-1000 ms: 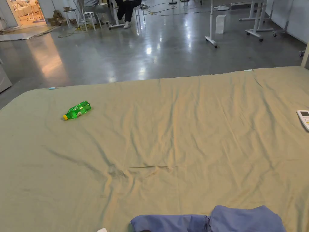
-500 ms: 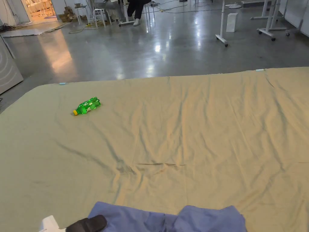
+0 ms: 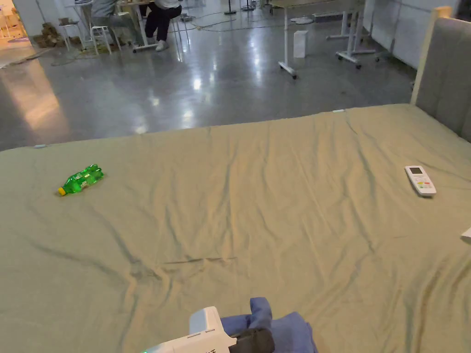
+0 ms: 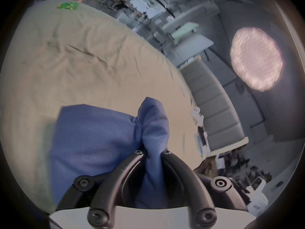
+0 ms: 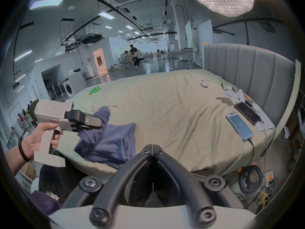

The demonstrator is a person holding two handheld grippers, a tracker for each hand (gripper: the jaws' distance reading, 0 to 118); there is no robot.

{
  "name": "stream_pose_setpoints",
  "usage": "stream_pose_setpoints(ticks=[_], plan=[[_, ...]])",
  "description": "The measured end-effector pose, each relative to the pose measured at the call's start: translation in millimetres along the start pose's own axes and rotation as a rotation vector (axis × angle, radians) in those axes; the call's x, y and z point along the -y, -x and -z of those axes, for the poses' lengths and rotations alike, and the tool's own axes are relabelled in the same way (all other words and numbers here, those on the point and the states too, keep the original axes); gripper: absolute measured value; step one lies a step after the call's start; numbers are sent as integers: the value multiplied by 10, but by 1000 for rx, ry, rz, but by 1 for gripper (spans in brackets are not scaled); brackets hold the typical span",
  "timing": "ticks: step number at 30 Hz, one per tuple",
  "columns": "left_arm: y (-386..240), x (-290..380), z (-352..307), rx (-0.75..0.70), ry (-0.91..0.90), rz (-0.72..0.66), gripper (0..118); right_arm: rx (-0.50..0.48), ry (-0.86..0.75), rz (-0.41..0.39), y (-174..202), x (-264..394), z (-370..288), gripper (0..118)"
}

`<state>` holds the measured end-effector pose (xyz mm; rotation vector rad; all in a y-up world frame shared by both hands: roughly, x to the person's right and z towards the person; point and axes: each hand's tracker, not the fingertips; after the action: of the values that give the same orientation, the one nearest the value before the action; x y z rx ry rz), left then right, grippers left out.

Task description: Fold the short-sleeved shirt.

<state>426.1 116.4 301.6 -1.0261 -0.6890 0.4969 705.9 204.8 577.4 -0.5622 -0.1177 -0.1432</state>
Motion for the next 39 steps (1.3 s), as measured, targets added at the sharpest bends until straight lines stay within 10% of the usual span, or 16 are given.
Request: stream_pose_setpoints(ticks=[4,8,10,12,15,24,32,36,39], plan=[[-169,-20,162,-8,19,8,21,20,27,20,-132,49,-21,0],[-190,-175,-171,128,-78,-14,82,30,36,17,-164,68,21,0],[-166,-239,-454,145,-168,-40,85,17,27,27,-157,61,25,0],[-60,-259,-566,94,-226,-123,80,6,19,31,-137,58,33,0],[119,-218,-491,100,-199,-185,1,0,20,16,-109,79,49,0],[-38,351,776,34,183,-84,1,21,30,-14,-90,113,-39,0],[-174,224,646,47,139,-84,0,-7,59,-10,-66,96,94,0],[-211,95,130,399,5,-108,1,-104,75,28,2,18,352,0],[-138,31,-392,387,-153,-69,2,-179,92,19,186,-166,633,0]])
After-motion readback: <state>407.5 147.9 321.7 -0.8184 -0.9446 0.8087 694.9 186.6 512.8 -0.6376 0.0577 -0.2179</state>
